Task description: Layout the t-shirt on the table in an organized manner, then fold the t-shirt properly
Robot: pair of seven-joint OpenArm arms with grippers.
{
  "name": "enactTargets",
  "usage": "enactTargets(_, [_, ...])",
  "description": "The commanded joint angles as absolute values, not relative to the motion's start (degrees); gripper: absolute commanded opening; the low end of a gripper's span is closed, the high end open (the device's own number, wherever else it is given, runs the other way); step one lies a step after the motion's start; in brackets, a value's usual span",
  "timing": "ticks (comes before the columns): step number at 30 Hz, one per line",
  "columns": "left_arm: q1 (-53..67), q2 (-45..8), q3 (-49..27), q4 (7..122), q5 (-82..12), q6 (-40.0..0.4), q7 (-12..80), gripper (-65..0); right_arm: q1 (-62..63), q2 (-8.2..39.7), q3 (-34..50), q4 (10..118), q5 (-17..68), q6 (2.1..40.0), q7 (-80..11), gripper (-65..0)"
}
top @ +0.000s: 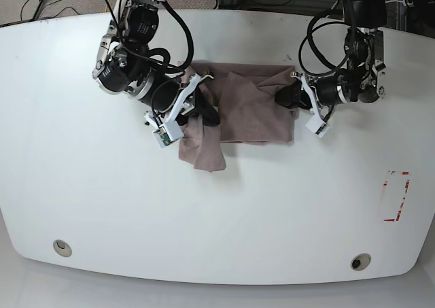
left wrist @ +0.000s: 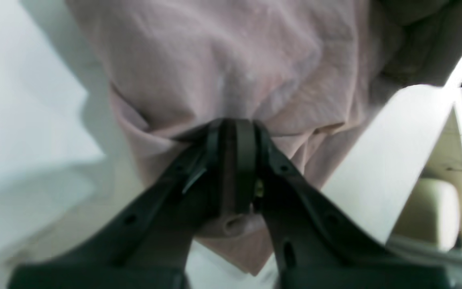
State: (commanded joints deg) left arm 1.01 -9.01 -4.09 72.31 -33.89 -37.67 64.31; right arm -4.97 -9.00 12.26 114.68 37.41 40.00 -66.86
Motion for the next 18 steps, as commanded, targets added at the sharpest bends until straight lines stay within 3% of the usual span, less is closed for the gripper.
enactTargets(18, [-0.13, -6.37, -4.09, 72.31, -34.07, -36.62, 64.31, -60.7, -5.41, -8.84, 10.24, 114.33, 33.27, 40.0, -63.16, -60.9])
